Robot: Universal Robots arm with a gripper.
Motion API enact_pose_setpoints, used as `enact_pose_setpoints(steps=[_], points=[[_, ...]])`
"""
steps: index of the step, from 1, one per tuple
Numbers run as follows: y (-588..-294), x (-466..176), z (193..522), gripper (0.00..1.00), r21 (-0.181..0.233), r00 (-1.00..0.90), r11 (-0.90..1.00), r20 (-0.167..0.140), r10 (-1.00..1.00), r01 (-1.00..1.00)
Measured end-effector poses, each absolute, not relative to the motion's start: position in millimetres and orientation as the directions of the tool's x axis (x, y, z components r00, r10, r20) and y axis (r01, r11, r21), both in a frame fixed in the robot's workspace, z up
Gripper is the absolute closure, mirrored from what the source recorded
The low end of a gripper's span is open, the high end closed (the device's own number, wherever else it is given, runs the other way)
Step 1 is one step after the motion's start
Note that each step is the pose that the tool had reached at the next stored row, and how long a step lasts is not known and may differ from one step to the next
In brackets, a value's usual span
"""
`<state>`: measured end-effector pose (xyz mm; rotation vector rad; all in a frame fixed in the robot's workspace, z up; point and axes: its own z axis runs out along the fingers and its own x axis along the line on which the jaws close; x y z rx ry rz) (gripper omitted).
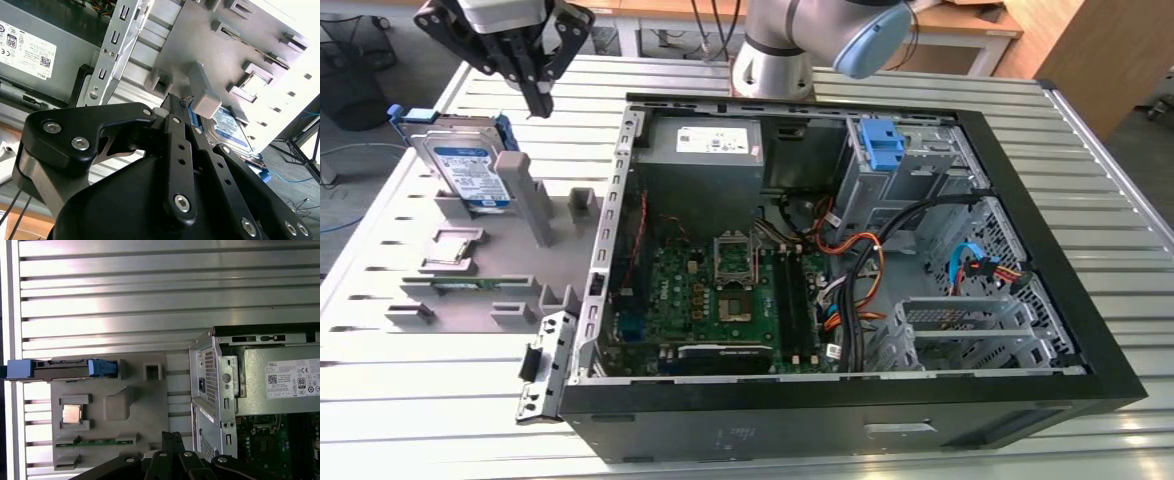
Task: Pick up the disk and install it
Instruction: 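Reach for the disk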
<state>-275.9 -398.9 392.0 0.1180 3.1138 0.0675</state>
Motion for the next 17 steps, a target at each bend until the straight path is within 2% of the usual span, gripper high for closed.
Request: enact_pose_setpoints(steps=[17], points=[[-398.9, -278.8, 392.0, 0.89, 0.044, -0.997, 0.996, -0.023, 0.076, 0.075]])
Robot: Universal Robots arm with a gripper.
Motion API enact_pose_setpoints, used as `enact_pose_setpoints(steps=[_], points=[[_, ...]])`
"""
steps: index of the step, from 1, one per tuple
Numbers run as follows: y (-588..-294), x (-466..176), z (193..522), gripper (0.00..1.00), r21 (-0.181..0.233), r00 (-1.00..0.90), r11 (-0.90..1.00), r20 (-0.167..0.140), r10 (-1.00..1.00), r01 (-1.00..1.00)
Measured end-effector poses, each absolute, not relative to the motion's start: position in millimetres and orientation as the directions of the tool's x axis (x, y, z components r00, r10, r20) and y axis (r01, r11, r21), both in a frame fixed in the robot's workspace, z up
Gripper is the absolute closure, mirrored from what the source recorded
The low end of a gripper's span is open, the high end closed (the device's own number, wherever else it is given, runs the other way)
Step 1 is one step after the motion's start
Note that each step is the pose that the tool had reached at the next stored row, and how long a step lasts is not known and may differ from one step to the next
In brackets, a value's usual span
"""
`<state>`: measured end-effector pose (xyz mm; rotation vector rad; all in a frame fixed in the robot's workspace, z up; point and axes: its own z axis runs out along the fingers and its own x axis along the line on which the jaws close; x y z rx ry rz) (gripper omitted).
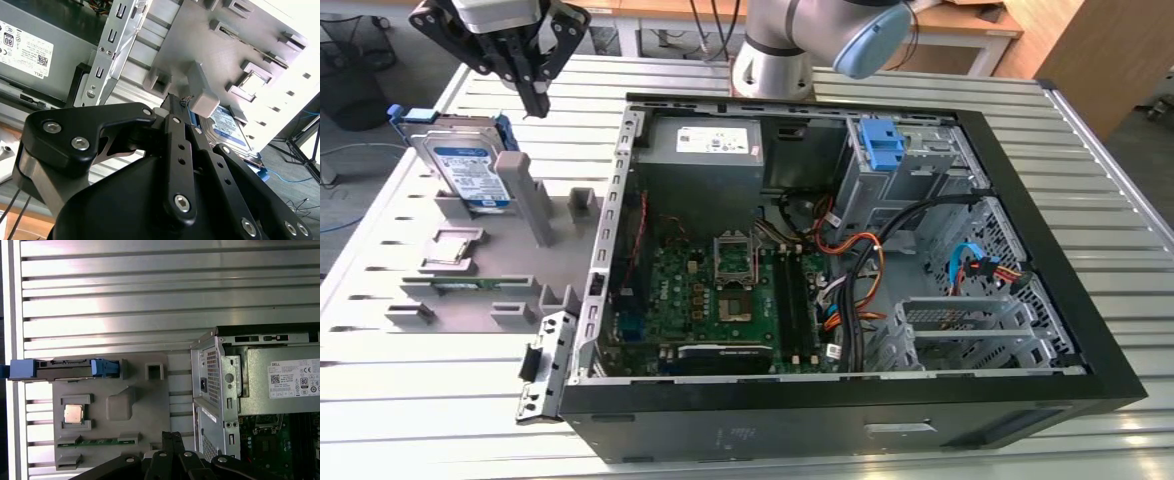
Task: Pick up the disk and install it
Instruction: 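Reach for the disk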
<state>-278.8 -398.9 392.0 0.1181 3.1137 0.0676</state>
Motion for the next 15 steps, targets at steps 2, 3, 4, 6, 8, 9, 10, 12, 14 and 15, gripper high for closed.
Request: enact_pose_setpoints(steps=[2, 3, 4, 6, 8, 9, 10, 12, 14, 15], points=[[-399, -280, 392, 0.89, 0.044, -0.997, 0.996, -0.023, 0.076, 0.075], [-399, -281, 392, 0.89, 0.044, -0.997, 0.996, -0.023, 0.076, 0.075], [-399, -282, 392, 0.89, 0.044, -0.997, 0.996, -0.023, 0.076, 0.075], [-399, -285, 392, 0.89, 0.044, -0.997, 0.996, -0.023, 0.076, 0.075], [-399, -287, 392, 0.89, 0.044, -0.997, 0.996, -0.023, 0.076, 0.075], [-399, -289, 392, 0.89, 0.044, -0.997, 0.996, -0.023, 0.076, 0.075], [-399, -290, 391, 0.89, 0.044, -0.997, 0.996, -0.023, 0.076, 0.075], [-399, -294, 391, 0.89, 0.044, -0.997, 0.996, -0.023, 0.076, 0.075], [-399, -298, 391, 0.89, 0.044, -0.997, 0.996, -0.023, 0.076, 0.075], [-399, -299, 391, 0.89, 0.044, -0.997, 0.996, -0.023, 0.076, 0.075]])
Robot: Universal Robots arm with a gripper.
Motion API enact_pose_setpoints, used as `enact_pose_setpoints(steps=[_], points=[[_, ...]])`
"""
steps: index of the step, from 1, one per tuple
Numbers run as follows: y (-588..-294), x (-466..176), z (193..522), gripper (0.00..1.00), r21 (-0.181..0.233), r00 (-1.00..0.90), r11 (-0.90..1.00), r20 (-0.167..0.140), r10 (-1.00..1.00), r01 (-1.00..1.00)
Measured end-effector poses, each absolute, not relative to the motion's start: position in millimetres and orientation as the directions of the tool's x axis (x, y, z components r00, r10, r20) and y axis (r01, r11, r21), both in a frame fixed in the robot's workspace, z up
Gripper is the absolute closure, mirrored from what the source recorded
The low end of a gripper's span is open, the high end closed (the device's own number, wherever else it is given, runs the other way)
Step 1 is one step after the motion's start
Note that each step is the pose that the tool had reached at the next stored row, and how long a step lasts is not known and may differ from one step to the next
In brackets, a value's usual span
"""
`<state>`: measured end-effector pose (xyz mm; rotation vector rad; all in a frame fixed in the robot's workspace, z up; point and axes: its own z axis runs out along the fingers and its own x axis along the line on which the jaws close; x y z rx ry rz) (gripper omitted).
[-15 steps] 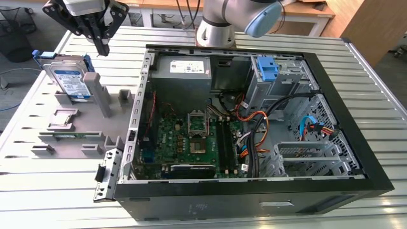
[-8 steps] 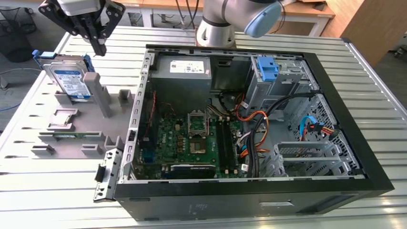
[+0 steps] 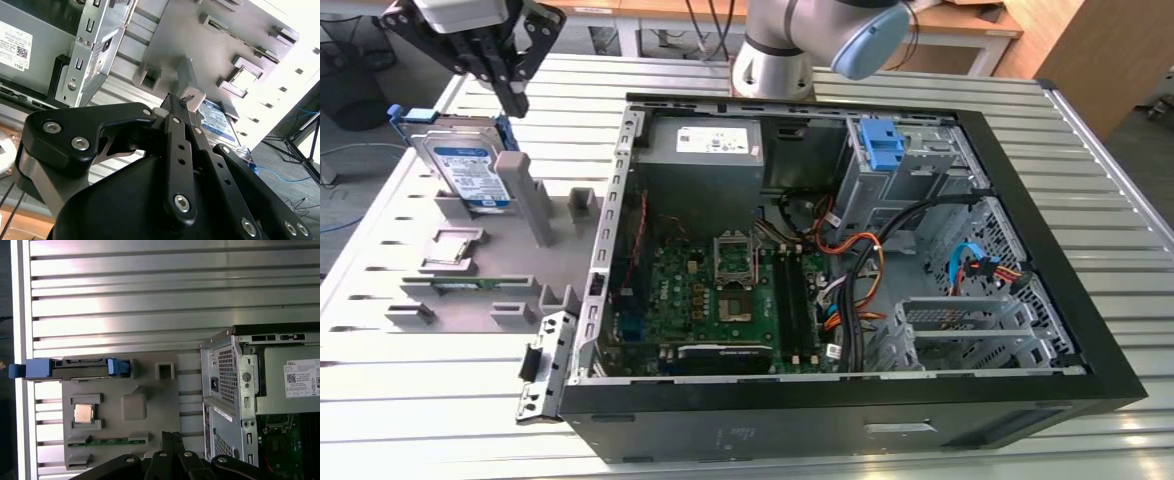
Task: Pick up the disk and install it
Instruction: 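Reach for the disk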
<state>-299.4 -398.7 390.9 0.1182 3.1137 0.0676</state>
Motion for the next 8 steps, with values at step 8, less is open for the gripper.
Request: enact_pose_setpoints(steps=[8], points=[[-399, -314, 390, 0.89, 0.044, -0.997, 0.996, -0.023, 0.076, 0.075]])
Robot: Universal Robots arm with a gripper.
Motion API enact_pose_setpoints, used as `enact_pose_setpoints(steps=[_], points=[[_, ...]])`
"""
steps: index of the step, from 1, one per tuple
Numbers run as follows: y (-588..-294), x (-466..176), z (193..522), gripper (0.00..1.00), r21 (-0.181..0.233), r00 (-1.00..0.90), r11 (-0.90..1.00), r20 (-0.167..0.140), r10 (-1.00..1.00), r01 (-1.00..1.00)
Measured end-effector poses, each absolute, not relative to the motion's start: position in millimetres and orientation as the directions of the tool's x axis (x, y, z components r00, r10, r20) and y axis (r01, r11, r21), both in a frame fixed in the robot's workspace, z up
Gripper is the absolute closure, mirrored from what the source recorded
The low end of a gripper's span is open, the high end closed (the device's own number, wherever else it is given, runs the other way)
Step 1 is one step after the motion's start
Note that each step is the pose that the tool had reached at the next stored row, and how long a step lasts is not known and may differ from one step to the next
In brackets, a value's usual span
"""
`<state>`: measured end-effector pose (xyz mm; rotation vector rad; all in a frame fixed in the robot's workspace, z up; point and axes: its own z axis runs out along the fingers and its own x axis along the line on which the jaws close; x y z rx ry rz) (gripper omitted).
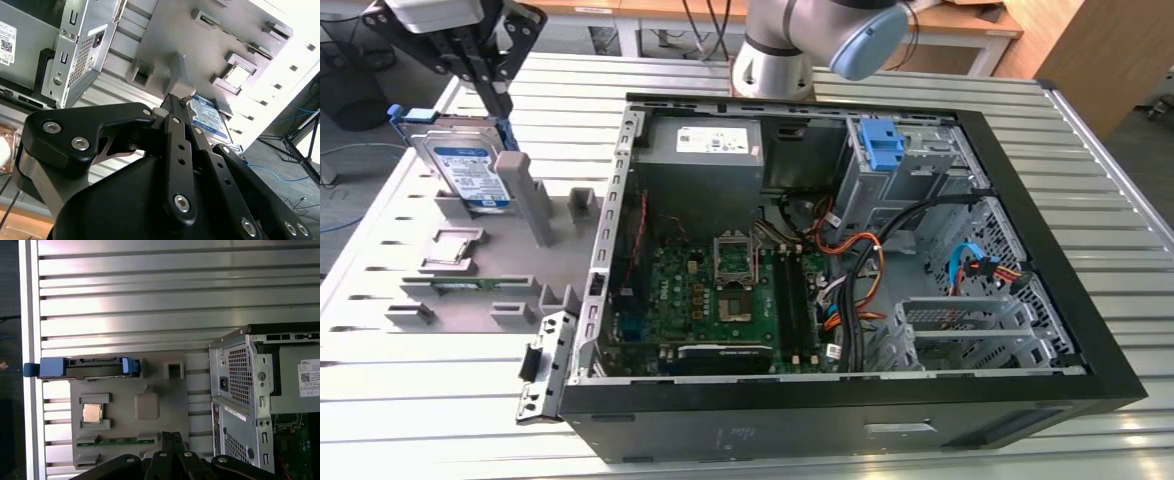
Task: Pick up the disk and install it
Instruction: 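Reach for the disk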
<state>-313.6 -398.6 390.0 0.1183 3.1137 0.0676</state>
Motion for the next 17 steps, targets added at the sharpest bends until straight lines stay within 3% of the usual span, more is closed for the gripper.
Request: enact_pose_setpoints(steps=[17], points=[[-398, -333, 386, 0.89, 0.044, -0.997, 0.996, -0.023, 0.076, 0.075]])
